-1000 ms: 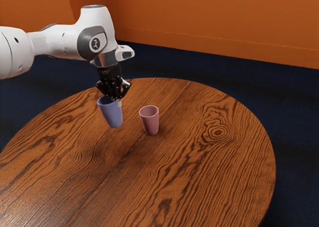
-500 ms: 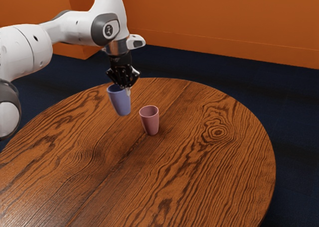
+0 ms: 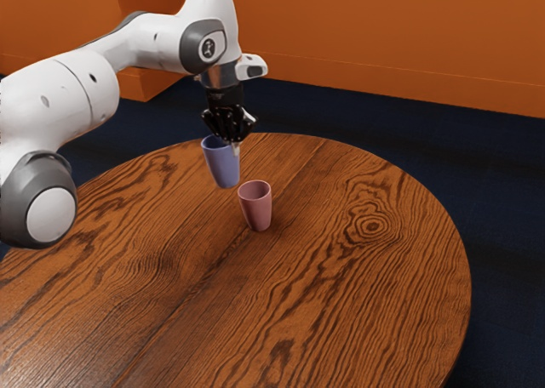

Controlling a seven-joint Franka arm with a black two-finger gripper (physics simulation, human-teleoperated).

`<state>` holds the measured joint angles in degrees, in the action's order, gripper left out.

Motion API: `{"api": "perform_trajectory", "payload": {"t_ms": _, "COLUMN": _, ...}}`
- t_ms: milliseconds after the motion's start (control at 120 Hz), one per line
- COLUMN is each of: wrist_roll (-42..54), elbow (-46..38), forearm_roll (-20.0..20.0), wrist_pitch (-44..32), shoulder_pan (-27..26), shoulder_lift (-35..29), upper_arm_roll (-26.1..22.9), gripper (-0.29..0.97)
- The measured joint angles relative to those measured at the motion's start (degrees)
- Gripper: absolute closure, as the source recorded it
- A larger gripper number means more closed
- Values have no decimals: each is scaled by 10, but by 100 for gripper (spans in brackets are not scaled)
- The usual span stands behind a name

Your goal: Place the left cup onto the right cup

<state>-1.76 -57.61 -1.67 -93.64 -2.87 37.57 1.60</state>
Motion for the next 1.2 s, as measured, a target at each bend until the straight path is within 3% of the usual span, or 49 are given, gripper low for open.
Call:
{"api": "perform_trajectory", "payload": {"t_ms": 433, "wrist_roll": 30, "elbow": 70, "forearm_roll": 18, "wrist_pitch": 5, "shoulder_pan": 10, "shoulder_lift": 55, "upper_arm_roll": -32, "gripper": 79}}
{"api": "perform_trajectory", "payload": {"t_ms": 1200, "wrist_roll": 59, "elbow": 103, "forearm_roll": 51, "wrist_pitch": -2, "shoulder_pan": 17, "shoulder_lift": 90, "upper_arm_roll": -69, "gripper": 79}}
